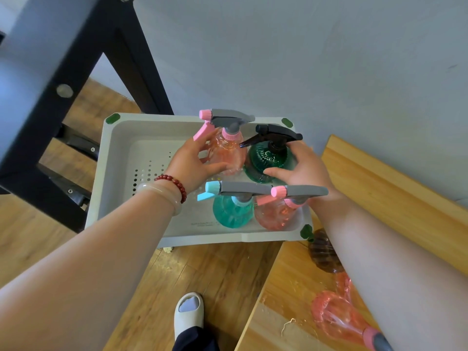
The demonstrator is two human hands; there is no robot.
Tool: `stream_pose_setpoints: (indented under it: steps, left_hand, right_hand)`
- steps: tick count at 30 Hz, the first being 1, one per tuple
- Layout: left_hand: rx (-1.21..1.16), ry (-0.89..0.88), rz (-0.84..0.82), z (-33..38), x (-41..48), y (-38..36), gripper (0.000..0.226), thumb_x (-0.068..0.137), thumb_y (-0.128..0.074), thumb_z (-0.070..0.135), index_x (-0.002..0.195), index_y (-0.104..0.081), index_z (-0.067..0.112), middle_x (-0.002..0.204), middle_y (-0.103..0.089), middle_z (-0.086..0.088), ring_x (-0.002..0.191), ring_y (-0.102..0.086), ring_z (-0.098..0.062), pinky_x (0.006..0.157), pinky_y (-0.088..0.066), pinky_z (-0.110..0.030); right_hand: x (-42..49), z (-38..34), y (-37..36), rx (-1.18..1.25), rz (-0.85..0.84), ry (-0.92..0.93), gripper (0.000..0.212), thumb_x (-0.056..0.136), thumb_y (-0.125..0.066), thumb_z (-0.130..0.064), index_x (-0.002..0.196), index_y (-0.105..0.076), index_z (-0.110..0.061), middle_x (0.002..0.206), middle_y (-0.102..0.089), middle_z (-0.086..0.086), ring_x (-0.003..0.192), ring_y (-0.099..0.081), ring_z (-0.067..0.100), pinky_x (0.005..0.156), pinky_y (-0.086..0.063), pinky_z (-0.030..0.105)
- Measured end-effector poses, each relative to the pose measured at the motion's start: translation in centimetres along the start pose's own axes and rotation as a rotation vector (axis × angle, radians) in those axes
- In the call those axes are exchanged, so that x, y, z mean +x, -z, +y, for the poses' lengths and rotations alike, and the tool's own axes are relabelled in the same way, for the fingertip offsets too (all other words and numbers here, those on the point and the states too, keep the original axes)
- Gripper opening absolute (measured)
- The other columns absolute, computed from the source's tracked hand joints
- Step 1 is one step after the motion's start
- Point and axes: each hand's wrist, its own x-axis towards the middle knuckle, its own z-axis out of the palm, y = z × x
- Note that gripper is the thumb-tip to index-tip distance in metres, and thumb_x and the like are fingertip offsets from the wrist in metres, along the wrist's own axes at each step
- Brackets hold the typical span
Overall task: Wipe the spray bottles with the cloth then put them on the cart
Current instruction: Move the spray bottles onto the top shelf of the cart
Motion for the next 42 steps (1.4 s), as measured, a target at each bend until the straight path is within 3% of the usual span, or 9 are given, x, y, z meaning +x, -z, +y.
stream_pose_setpoints:
  steps: [10,15,18,21,26,30,33,37,42]
  left_hand:
    - [-0.018,-0.006,-0.035,0.6,-0.8,0.0,0.078,0.084,-0.077,0.023,0.15,-0.036,0.028,0.147,-0.048,0.0,0.134,-0.047,-0.022,0.11,-0.043,-0.044]
    - [-0.118,0.005,-0.05,0.5,-1.6,-0.2,0.081,0.088,-0.074,0.013,0.152,-0.029,0.034,0.153,-0.041,0.002,0.138,-0.042,-0.021,0.103,-0.043,-0.032]
    - [-0.182,0.037,-0.026,0.4,-2.6,0.0,0.081,0.091,-0.069,0.01,0.154,-0.025,0.035,0.153,-0.036,0.006,0.139,-0.038,-0.017,0.103,-0.039,-0.03]
    - [-0.035,0.075,0.026,0.5,-4.2,0.2,0.078,0.093,-0.061,-0.001,0.155,-0.025,0.03,0.157,-0.034,-0.001,0.142,-0.037,-0.02,0.107,-0.038,-0.032]
    - [0.161,0.096,0.073,0.5,-6.8,0.2,0.061,0.096,-0.056,0.004,0.15,-0.037,0.027,0.15,-0.044,-0.006,0.132,-0.048,-0.027,0.107,-0.043,-0.038]
    - [0.163,0.143,0.129,0.5,-9.9,-0.1,0.039,0.102,-0.05,0.022,0.14,-0.052,0.019,0.14,-0.054,-0.005,0.126,-0.051,-0.023,0.101,-0.04,-0.032]
    - [0.155,0.132,0.212,1.0,-13.4,-0.7,0.035,0.102,-0.05,0.021,0.136,-0.056,0.015,0.138,-0.055,-0.005,0.127,-0.05,-0.024,0.109,-0.039,-0.037]
    - [0.115,0.111,0.257,2.1,-18.1,-2.6,0.032,0.102,-0.05,0.019,0.132,-0.059,0.014,0.137,-0.054,-0.004,0.127,-0.049,-0.025,0.111,-0.038,-0.038]
    - [0.078,0.06,0.191,4.3,-22.6,-6.4,0.03,0.1,-0.052,0.014,0.128,-0.062,0.014,0.128,-0.054,0.003,0.126,-0.048,-0.022,0.107,-0.037,-0.032]
  right_hand:
    - [0.4,0.6,-0.7,0.07,-0.006,-0.078,0.066,0.079,-0.079,-0.034,0.137,-0.051,-0.018,0.143,-0.052,0.003,0.141,-0.037,0.025,0.113,-0.03,0.051]
    - [-0.2,0.2,0.1,0.128,-0.023,-0.117,0.05,0.079,-0.08,-0.028,0.122,-0.054,-0.023,0.125,-0.056,-0.007,0.136,-0.043,0.024,0.109,-0.036,0.044]
    - [-1.5,0.1,0.9,0.209,0.003,-0.146,0.061,0.083,-0.078,-0.024,0.137,-0.05,-0.025,0.145,-0.045,-0.005,0.148,-0.021,0.017,0.117,-0.024,0.037]
    - [-3.1,0.1,1.6,0.256,0.001,-0.162,0.075,0.086,-0.075,-0.024,0.15,-0.036,-0.026,0.161,-0.022,0.006,0.15,-0.005,0.011,0.119,-0.014,0.036]
    - [-5.7,-0.2,2.6,0.197,0.065,-0.167,0.064,0.094,-0.065,-0.026,0.15,-0.036,-0.02,0.158,-0.032,0.003,0.148,-0.02,0.016,0.119,-0.021,0.036]
    - [-7.6,-0.9,3.8,0.041,0.184,-0.188,0.043,0.1,-0.055,-0.023,0.142,-0.049,-0.014,0.145,-0.051,0.003,0.136,-0.044,0.02,0.108,-0.034,0.03]
    - [-9.6,-1.4,4.7,0.065,0.258,-0.166,0.034,0.1,-0.054,-0.02,0.134,-0.057,-0.013,0.134,-0.06,0.003,0.124,-0.054,0.019,0.096,-0.04,0.024]
    - [-13.4,-2.1,6.1,0.061,0.306,-0.157,0.029,0.102,-0.048,-0.015,0.129,-0.06,-0.014,0.126,-0.064,0.001,0.115,-0.058,0.015,0.08,-0.038,0.013]
    - [-19.0,-1.2,6.8,0.066,0.337,-0.138,0.027,0.102,-0.048,-0.014,0.123,-0.065,-0.012,0.119,-0.067,0.001,0.102,-0.054,0.005,0.08,-0.034,0.01]
